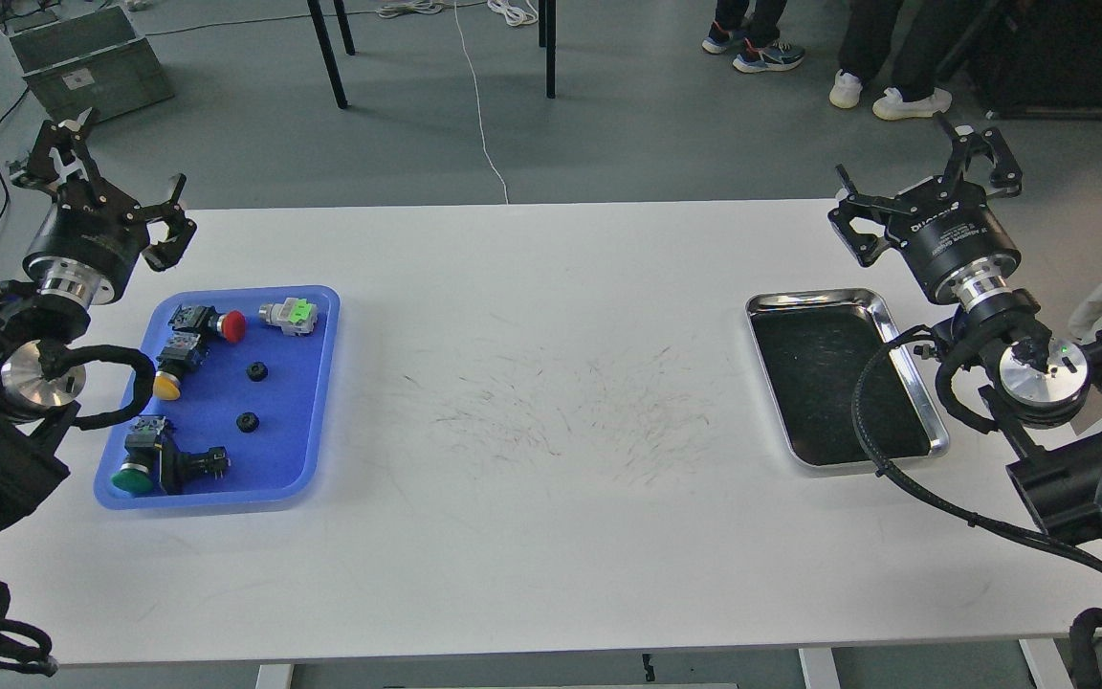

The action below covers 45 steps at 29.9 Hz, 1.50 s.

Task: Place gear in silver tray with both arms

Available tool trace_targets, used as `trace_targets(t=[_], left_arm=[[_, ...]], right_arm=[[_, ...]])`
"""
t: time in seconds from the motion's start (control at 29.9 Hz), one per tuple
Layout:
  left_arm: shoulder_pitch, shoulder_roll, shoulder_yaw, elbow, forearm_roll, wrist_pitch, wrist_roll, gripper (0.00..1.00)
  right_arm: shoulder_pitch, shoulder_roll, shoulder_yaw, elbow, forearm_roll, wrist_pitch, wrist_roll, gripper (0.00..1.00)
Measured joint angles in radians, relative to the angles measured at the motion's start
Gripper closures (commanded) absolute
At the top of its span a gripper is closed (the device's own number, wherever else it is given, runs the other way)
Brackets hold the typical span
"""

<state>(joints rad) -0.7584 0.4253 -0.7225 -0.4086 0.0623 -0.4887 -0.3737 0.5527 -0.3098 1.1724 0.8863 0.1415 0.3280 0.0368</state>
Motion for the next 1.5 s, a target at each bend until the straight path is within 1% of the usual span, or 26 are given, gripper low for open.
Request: trace_targets(t=[0.23, 0.33, 0.4, 0.47, 0.53, 0.67, 0.77, 0.94, 1.1, 1.24, 1.37, 1.5], left_arm=[[-0.027, 0.021, 0.065, -0.003, 0.164, 0.000, 0.000, 0.02], [-0.043, 0.101, 0.111, -0.018, 0.289, 0.000, -0.002, 0.02], [-0.054, 0.175, 0.128, -0.053, 0.364, 0.000, -0.002, 0.02], [-0.064, 0.263, 0.135, -0.109, 0.425, 0.000, 0.001, 0.02], [-0.066, 0.350, 0.137, -0.193, 0.461, 0.000, 0.011, 0.02], [-0.059, 0.542, 0.139, -0.426, 0.551, 0.000, 0.059, 0.02], [-0.056, 0.610, 0.140, -0.539, 0.674, 0.000, 0.079, 0.02], [-0.054, 0.672, 0.156, -0.694, 0.888, 0.000, 0.086, 0.02], [-0.058, 0.690, 0.178, -0.818, 1.014, 0.000, 0.090, 0.02], [-0.054, 0.702, 0.203, -0.907, 1.167, 0.000, 0.119, 0.02], [-0.050, 0.699, 0.287, -0.946, 1.357, 0.003, 0.136, 0.02], [-0.048, 0.640, 0.387, -0.941, 1.594, 0.070, 0.137, 0.02]], right_arm=[[0.013, 0.004, 0.001, 0.000, 0.000, -0.002, -0.001, 0.01], [0.019, 0.012, 0.002, -0.001, 0.000, -0.001, -0.002, 0.01], [0.021, 0.017, 0.002, -0.003, 0.000, 0.004, -0.002, 0.01], [0.024, 0.029, 0.002, -0.001, 0.000, 0.008, -0.003, 0.01], [0.027, 0.042, 0.001, 0.001, 0.000, 0.009, -0.003, 0.01], [0.036, 0.049, -0.010, 0.036, -0.001, -0.006, -0.003, 0.01], [0.037, 0.042, -0.024, 0.073, -0.003, -0.008, -0.002, 0.01], [0.040, 0.027, -0.027, 0.081, -0.003, -0.006, -0.002, 0.01], [0.040, 0.014, -0.024, 0.079, -0.003, 0.003, -0.001, 0.01], [0.032, -0.005, -0.023, 0.078, -0.003, 0.000, -0.001, 0.01], [0.023, -0.031, -0.025, 0.078, -0.003, -0.001, -0.002, 0.01], [-0.001, -0.037, -0.009, 0.079, 0.001, 0.003, -0.003, 0.01]])
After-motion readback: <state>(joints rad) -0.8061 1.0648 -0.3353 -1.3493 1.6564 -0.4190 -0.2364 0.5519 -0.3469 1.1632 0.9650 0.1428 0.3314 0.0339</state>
